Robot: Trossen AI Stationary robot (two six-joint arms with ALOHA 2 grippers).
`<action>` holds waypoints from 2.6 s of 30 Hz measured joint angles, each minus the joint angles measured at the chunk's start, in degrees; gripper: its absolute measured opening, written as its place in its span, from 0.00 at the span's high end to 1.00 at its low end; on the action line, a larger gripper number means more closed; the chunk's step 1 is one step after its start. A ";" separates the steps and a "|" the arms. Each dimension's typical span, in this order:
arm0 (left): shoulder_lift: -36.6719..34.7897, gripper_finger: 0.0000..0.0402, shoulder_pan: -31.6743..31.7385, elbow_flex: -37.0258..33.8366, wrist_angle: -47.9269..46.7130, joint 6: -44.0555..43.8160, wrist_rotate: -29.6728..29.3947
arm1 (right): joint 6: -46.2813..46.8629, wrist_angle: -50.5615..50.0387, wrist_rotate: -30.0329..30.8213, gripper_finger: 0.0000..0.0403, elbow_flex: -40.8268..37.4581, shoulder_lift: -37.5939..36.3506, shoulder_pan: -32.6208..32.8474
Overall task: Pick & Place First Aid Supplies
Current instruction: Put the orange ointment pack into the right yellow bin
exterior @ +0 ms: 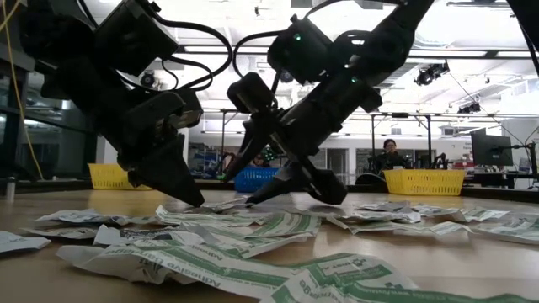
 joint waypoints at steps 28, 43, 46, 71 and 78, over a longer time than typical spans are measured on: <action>-13.73 0.89 0.15 -0.55 -13.06 5.67 3.57 | -3.24 -2.06 -0.24 1.00 -0.26 -0.49 -0.15; -41.94 0.88 0.10 -0.19 -26.81 11.28 -6.81 | -13.24 -28.79 7.94 1.00 -0.34 -17.49 -3.38; -45.90 0.88 0.09 -0.19 -28.62 12.00 -8.34 | -15.58 -38.34 11.48 1.00 -0.28 -23.13 -5.26; -50.03 0.88 0.09 -0.15 -31.53 7.39 -11.22 | -14.14 -65.50 43.47 1.00 -7.23 -40.57 -36.60; -50.03 0.88 0.09 -0.15 -31.56 5.82 -11.22 | -14.72 -57.69 44.06 1.00 -13.61 -40.54 -41.76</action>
